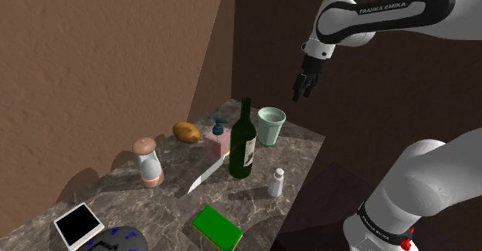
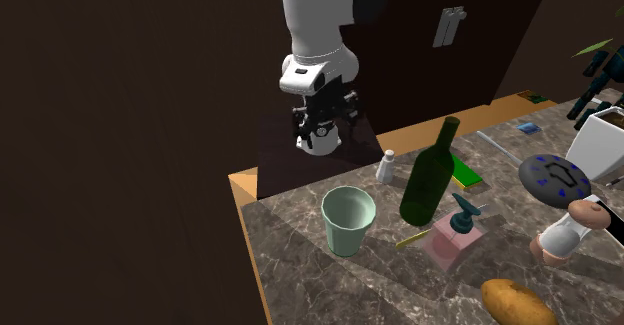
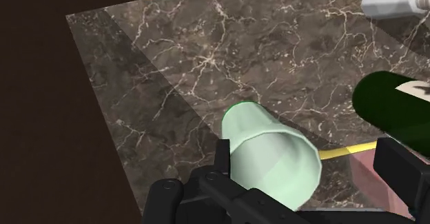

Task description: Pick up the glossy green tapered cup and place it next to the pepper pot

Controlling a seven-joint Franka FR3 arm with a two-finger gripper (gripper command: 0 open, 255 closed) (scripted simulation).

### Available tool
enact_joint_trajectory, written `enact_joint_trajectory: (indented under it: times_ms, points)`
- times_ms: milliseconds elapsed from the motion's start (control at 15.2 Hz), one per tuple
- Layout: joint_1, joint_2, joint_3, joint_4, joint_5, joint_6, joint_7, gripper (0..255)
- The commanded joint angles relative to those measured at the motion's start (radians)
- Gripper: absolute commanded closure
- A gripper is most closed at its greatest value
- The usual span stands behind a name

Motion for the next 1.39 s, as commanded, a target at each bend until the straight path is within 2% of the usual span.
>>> enact_joint_trajectory:
  times_ms: [0,594,1122,1320]
  points:
    - [0.006,0.079,-0.024,0.018,0.022,0.054,-0.033,0]
    - [0.026,0.441,-0.104,0.160,0.186,0.209,-0.216,0]
    - [0.036,0.492,-0.093,0.109,0.223,0.308,-0.239,0]
    - [0.036,0.492,-0.093,0.109,0.223,0.308,-0.239,0]
